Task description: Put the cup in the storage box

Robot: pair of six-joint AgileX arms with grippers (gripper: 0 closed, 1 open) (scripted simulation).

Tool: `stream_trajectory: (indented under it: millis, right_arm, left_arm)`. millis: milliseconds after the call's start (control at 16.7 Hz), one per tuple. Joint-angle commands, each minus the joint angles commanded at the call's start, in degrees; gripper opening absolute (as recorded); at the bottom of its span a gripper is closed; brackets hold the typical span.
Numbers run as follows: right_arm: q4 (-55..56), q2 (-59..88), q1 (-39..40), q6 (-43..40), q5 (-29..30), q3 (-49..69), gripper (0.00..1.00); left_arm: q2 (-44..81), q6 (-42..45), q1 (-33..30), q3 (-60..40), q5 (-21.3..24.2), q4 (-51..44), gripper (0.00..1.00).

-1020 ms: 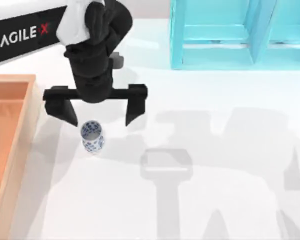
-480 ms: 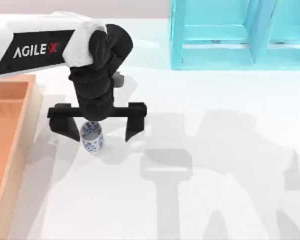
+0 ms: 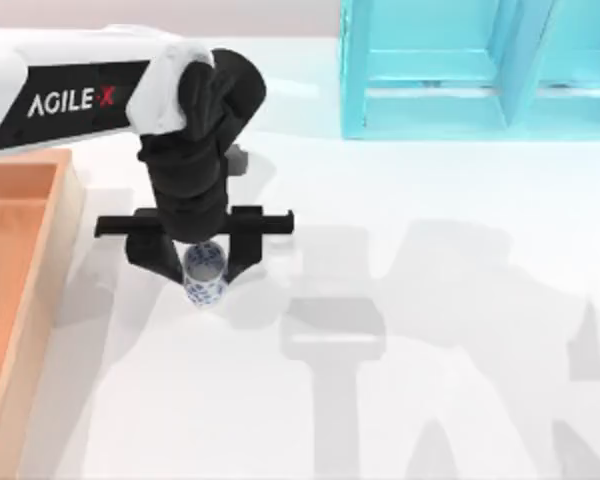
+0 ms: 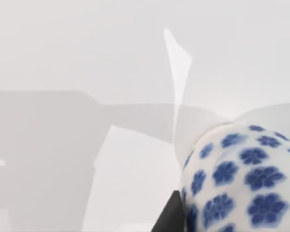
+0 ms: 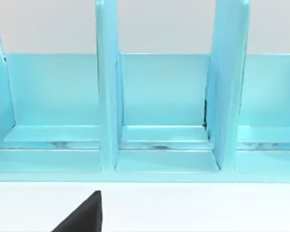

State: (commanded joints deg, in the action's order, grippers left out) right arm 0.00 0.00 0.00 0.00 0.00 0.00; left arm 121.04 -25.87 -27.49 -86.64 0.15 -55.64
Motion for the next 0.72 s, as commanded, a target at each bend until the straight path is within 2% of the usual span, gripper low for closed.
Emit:
stream_trajectory:
  millis: [240, 720]
  right_arm:
    - [0.0, 0.0, 0.0, 0.0, 0.0, 0.0, 1.00]
    - [0.0, 0.0, 0.0, 0.0, 0.0, 0.0, 1.00]
  left_arm:
    - [0.0, 0.0, 0.0, 0.0, 0.0, 0.0, 0.02]
    - [0.0, 0.0, 0.0, 0.0, 0.0, 0.0, 0.00]
